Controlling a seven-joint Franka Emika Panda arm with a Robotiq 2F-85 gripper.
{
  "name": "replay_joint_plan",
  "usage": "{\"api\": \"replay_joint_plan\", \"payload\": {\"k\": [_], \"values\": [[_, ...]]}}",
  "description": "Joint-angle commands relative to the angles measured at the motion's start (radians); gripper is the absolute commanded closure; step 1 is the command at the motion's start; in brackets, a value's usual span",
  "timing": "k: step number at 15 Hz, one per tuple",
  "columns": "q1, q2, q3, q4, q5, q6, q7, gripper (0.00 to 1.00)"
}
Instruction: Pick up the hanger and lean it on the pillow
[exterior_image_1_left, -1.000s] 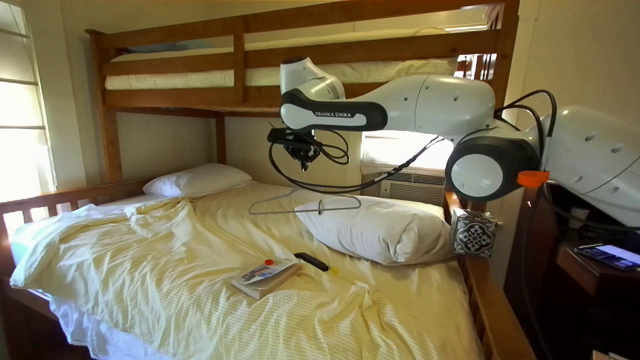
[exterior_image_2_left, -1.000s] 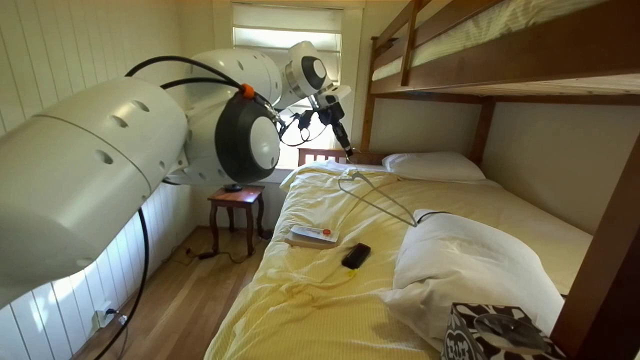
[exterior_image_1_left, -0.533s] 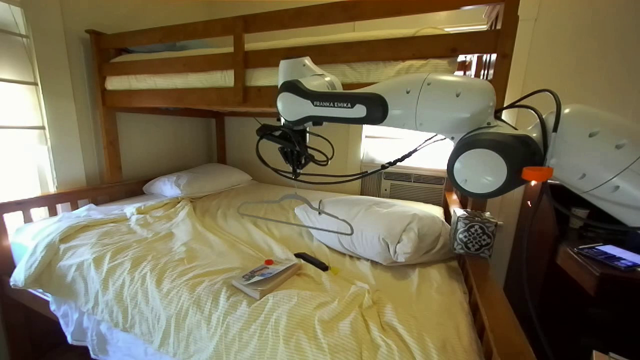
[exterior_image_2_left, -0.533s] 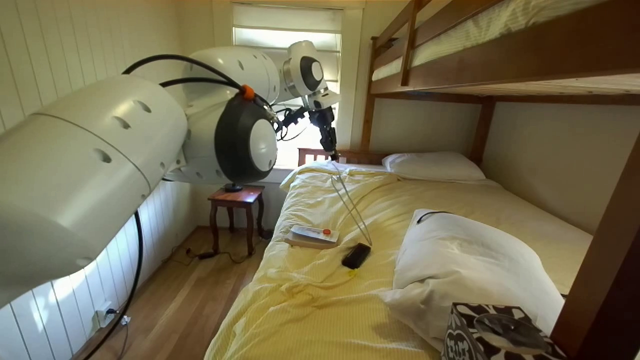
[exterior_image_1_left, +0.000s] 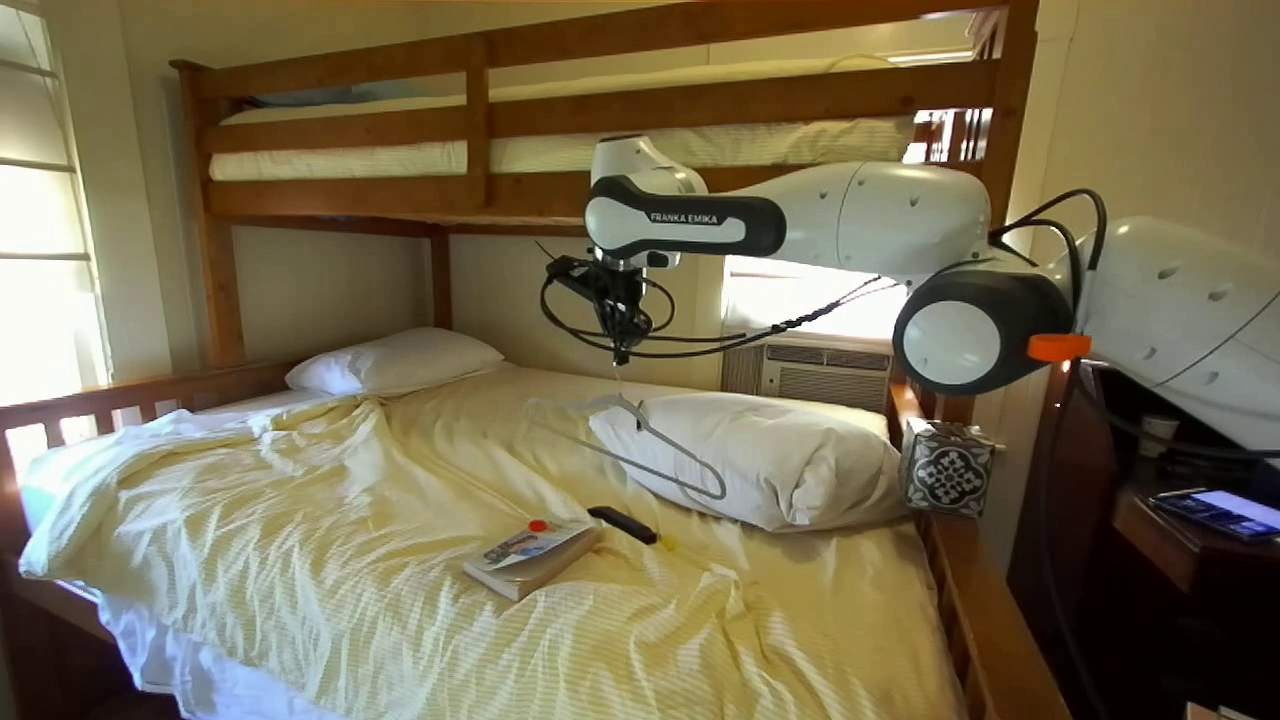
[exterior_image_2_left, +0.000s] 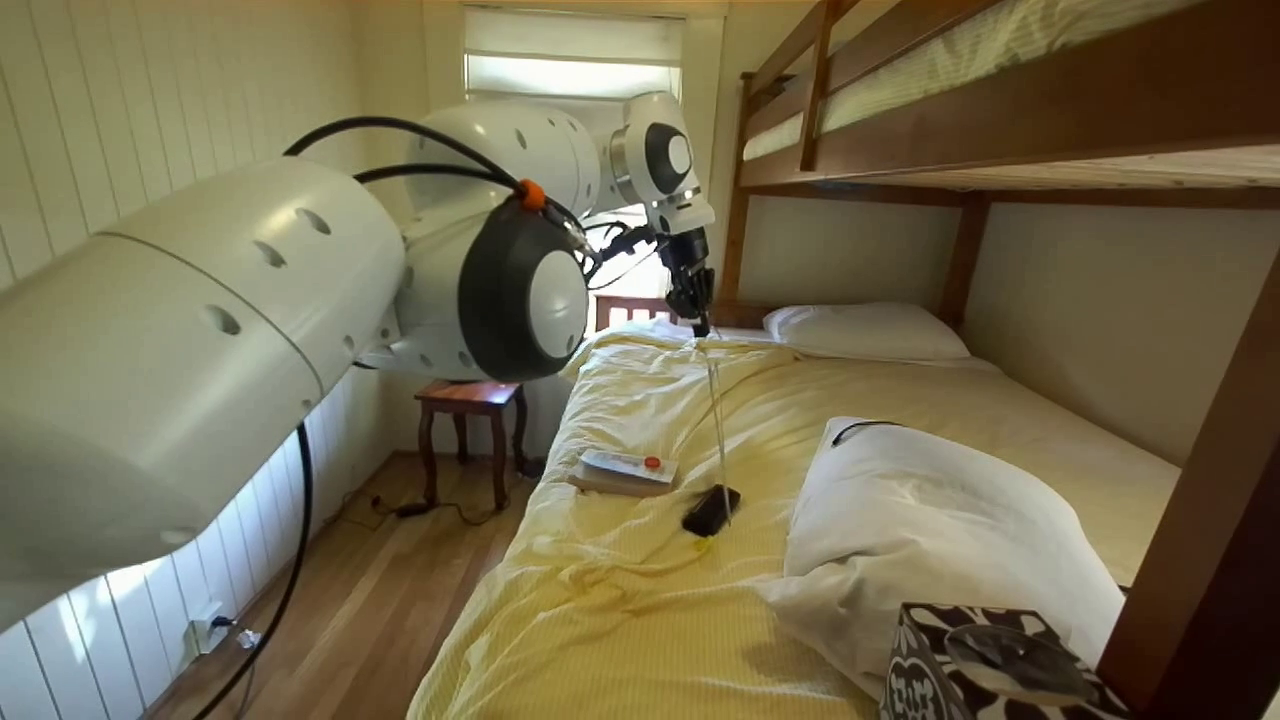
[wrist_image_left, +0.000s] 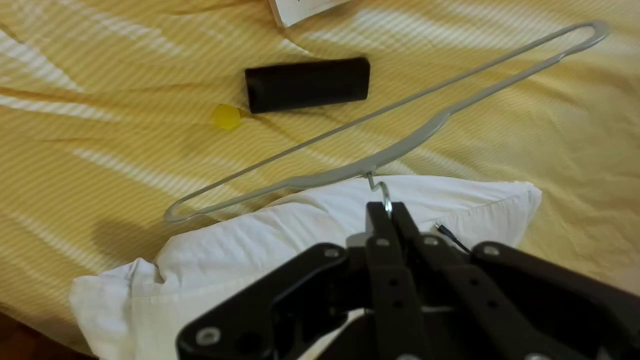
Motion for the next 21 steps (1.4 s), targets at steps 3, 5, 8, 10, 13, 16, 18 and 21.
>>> {"api": "replay_joint_plan", "payload": {"k": [3, 5, 8, 10, 13, 16, 18, 21], "values": [[0.002, -0.005, -0.001, -0.009, 0.005, -0.019, 0.001, 0.99], [-0.014, -0.009, -0.013, -0.023, -0.001, -0.071, 0.005, 0.99], [-0.047, -0.012, -0.024, -0.029, 0.002, -0.164, 0.024, 0.99], [-0.07, -0.008, -0.021, -0.03, 0.014, -0.216, 0.057, 0.99], [-0.099, 0.032, 0.0, 0.022, 0.046, -0.278, 0.15, 0.99], [-0.121, 0.044, 0.02, 0.024, 0.079, -0.258, 0.216, 0.99], [-0.133, 0.052, 0.03, 0.022, 0.093, -0.244, 0.227, 0.99], [-0.163, 0.069, 0.056, 0.024, 0.12, -0.181, 0.186, 0.99]]}}
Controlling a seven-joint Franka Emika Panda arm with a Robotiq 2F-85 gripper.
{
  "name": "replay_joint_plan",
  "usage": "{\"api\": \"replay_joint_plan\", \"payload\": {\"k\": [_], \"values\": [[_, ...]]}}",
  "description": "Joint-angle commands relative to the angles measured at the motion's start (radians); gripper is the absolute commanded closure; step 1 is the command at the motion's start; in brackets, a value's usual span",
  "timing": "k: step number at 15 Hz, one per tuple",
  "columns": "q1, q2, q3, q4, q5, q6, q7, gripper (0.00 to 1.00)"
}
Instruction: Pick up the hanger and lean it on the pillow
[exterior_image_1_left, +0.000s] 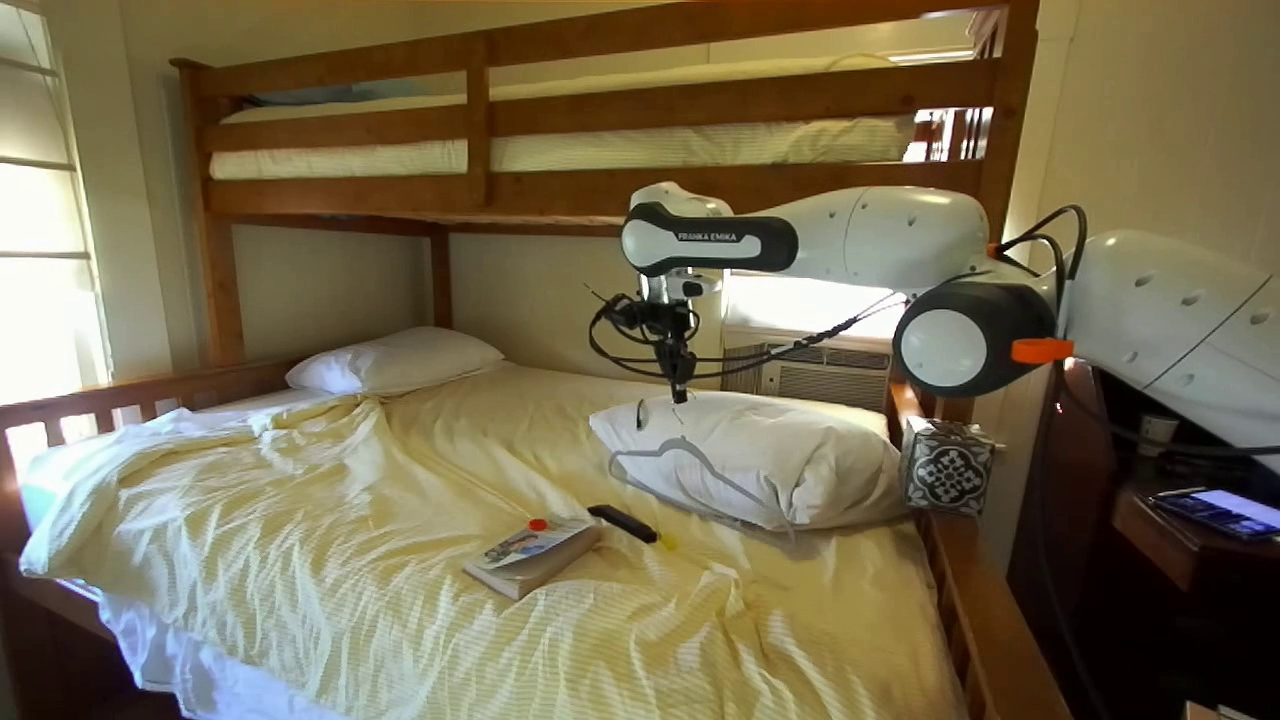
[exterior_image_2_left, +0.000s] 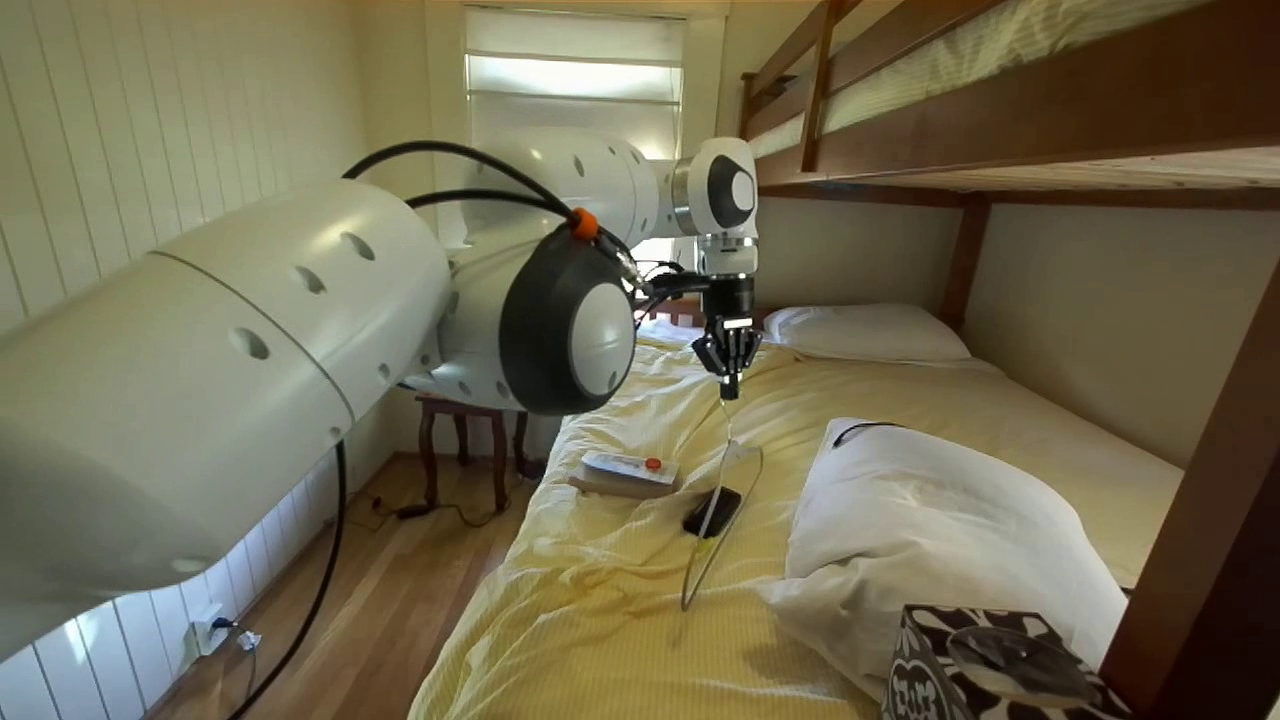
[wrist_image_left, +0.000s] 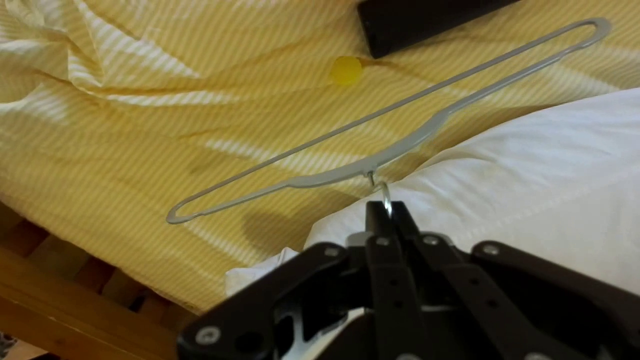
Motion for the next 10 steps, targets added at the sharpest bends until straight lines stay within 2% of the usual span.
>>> {"api": "replay_joint_plan", "payload": {"k": [1, 6, 10], "values": [[-0.043, 0.036, 0.034, 0.037, 0.053, 0.078, -0.017, 0.99], [-0.068, 0.067, 0.08, 0.032, 0.092, 0.205, -0.144, 0.99], [-0.088, 0.079, 0.111, 0.021, 0.14, 0.222, -0.21, 0.99]]}}
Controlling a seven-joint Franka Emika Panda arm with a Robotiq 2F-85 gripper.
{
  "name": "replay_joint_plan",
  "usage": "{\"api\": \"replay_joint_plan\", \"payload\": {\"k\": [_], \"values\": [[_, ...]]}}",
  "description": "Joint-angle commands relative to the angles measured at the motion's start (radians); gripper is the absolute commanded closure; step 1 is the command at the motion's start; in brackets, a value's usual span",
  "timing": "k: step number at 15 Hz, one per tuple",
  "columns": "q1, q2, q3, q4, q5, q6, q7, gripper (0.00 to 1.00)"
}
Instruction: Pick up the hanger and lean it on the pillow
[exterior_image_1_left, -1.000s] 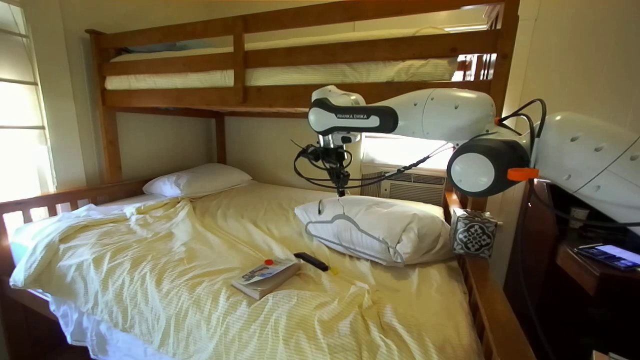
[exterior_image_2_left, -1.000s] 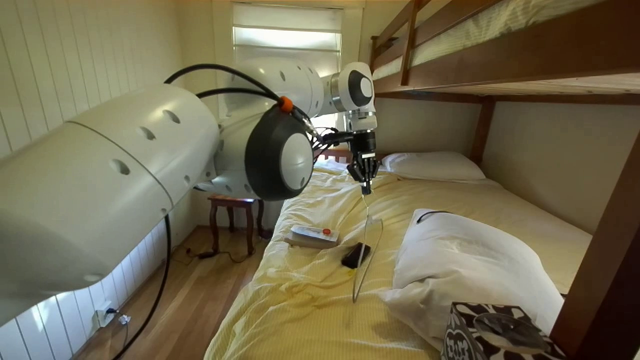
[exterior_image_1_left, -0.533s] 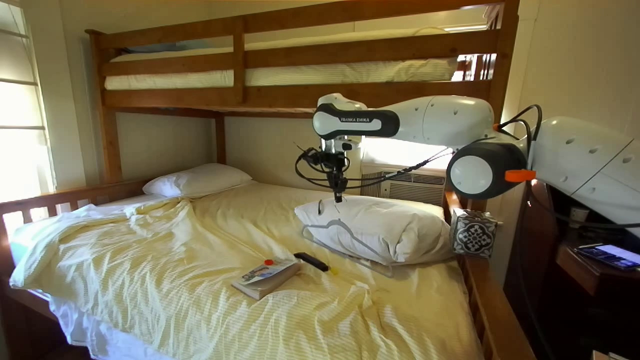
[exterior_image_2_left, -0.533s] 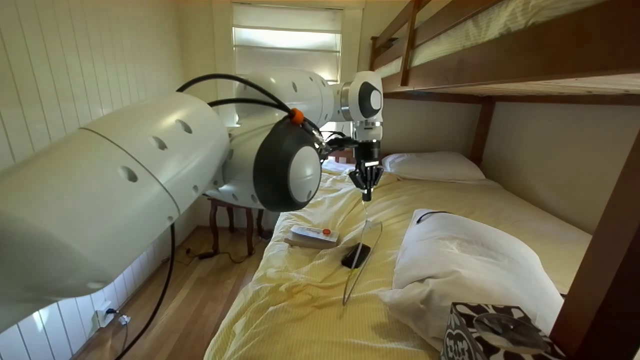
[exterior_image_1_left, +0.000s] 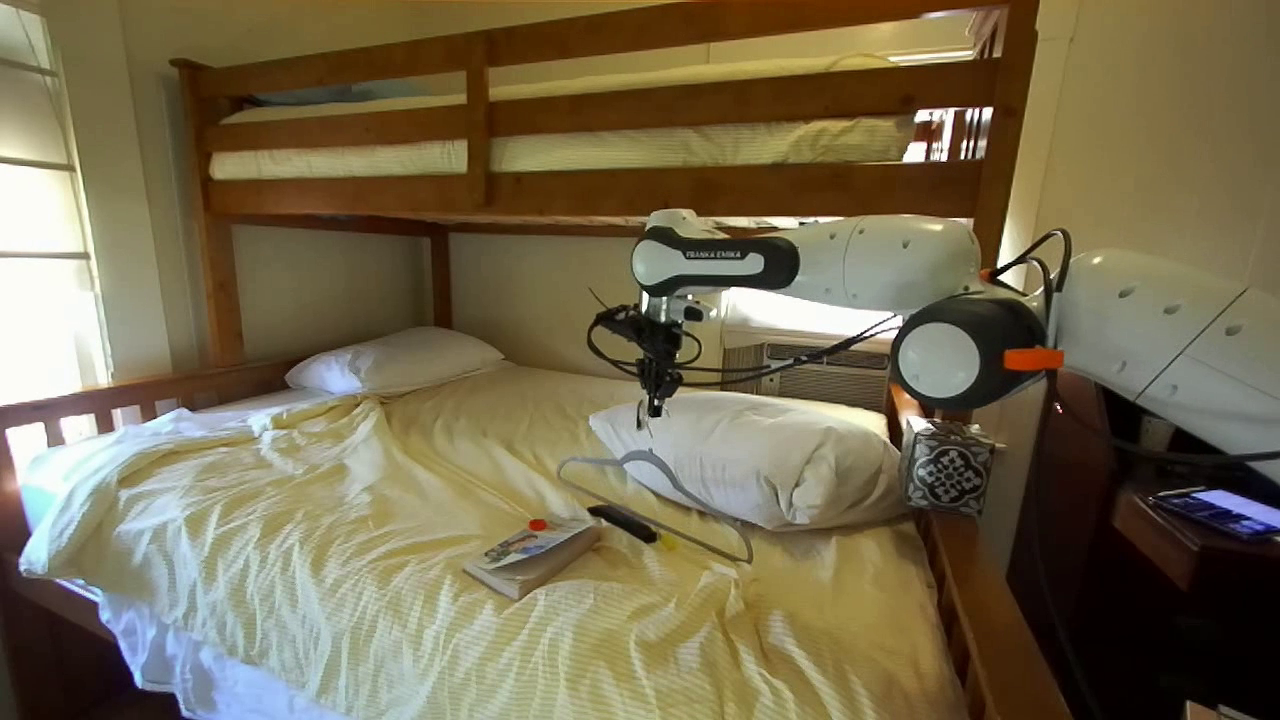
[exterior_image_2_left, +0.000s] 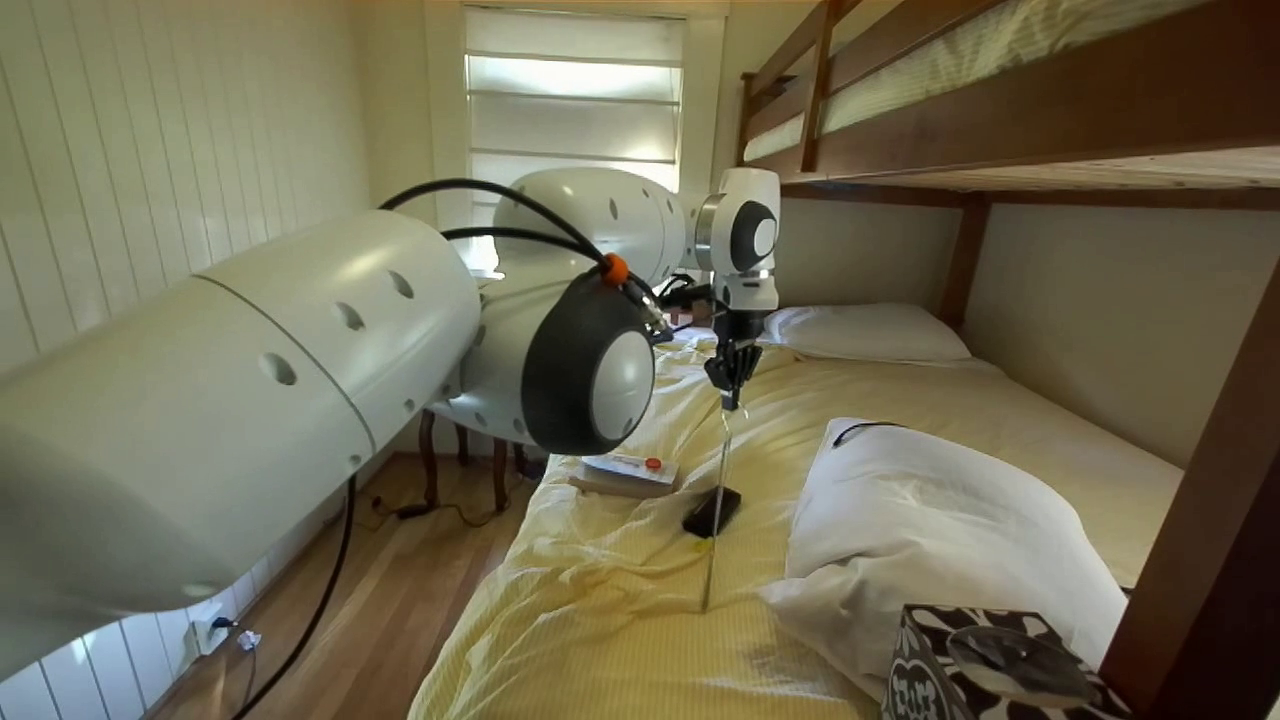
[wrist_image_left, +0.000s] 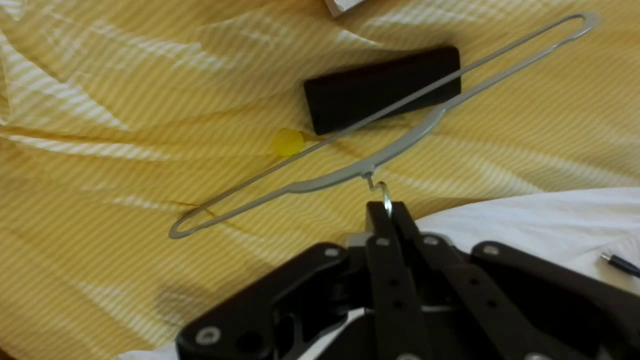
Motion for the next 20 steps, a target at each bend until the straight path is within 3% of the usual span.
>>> {"api": "replay_joint_plan", "payload": {"k": [1, 11, 12, 13, 17, 20], "values": [[-0.028, 0.02, 0.026, 0.021, 0.057, 0.017, -0.051, 0.99], [-0.096, 0.035, 0.009, 0.015, 0.059, 0.007, -0.054, 0.99], [-0.102, 0.037, 0.01, 0.014, 0.059, 0.003, -0.058, 0.71], [-0.107, 0.041, 0.01, 0.016, 0.06, 0.006, -0.062, 0.71], [-0.104, 0.045, 0.006, 0.028, 0.05, 0.028, -0.091, 0.44], [-0.066, 0.022, -0.04, 0.014, -0.007, 0.069, -0.123, 0.23]]}}
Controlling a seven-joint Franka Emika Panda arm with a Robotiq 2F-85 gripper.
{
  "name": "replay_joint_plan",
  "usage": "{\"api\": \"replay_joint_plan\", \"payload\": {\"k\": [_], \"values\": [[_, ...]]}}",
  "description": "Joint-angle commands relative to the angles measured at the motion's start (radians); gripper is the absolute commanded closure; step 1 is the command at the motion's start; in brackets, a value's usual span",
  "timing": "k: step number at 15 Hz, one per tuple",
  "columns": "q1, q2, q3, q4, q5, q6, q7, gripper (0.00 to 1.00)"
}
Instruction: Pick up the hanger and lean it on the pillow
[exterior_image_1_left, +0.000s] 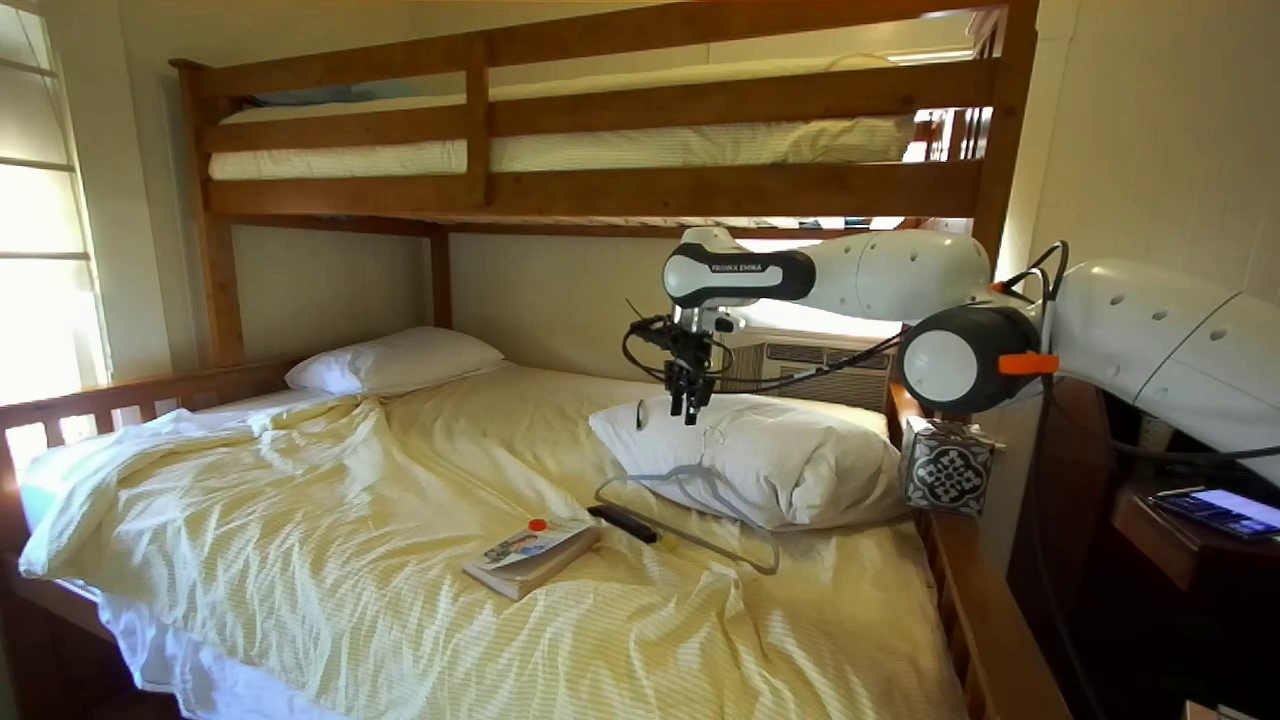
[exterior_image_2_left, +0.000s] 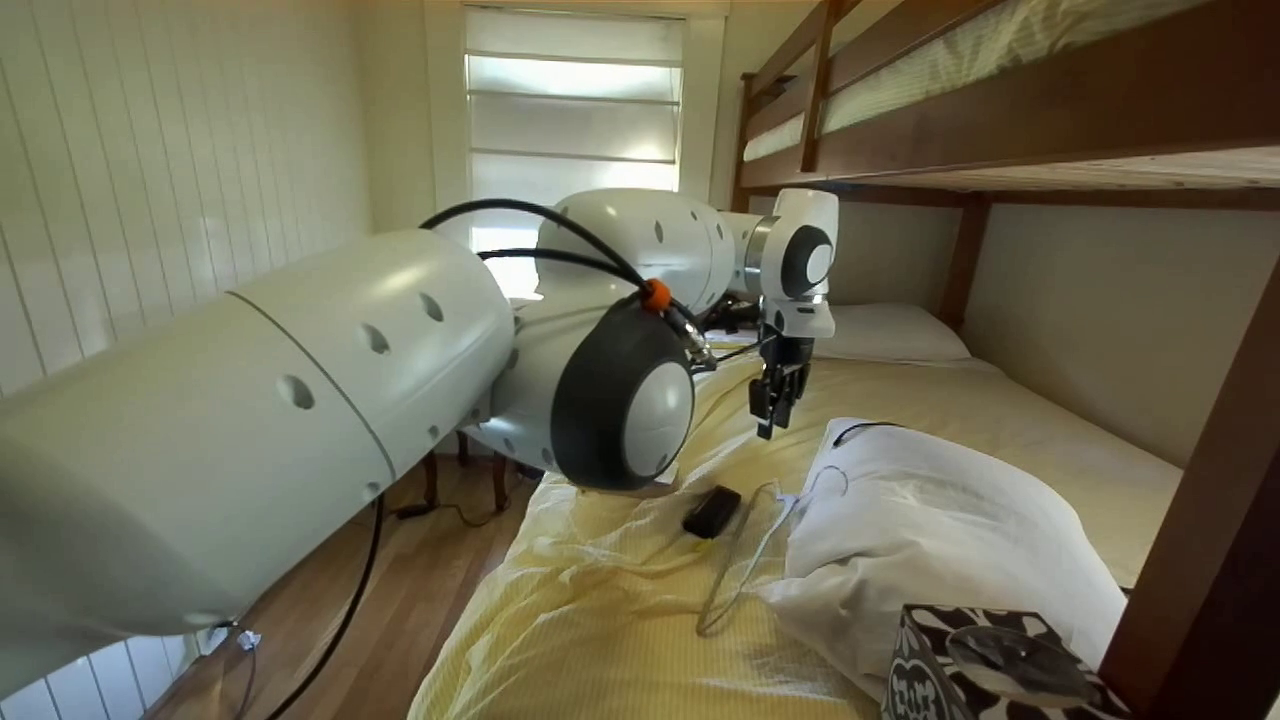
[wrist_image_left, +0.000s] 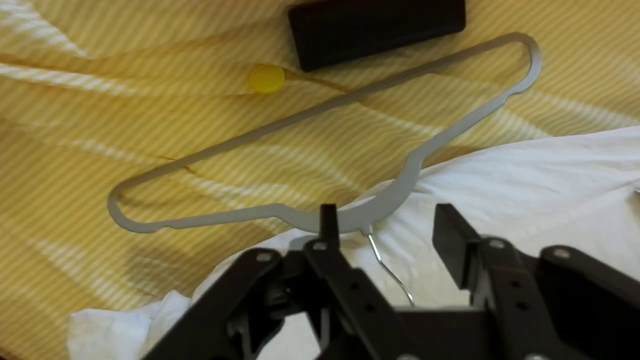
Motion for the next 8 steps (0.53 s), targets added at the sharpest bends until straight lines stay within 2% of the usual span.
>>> {"api": "replay_joint_plan", "payload": {"k": [1, 3, 8], "values": [[0.053, -0.023, -0.057, 0.001, -0.05, 0.064, -0.054, 0.15], [0.105, -0.043, -0.097, -0.006, -0.096, 0.035, -0.05, 0.01], [0.199, -0.039, -0.153, -0.01, -0.206, 0.033, -0.208, 0.0]]}}
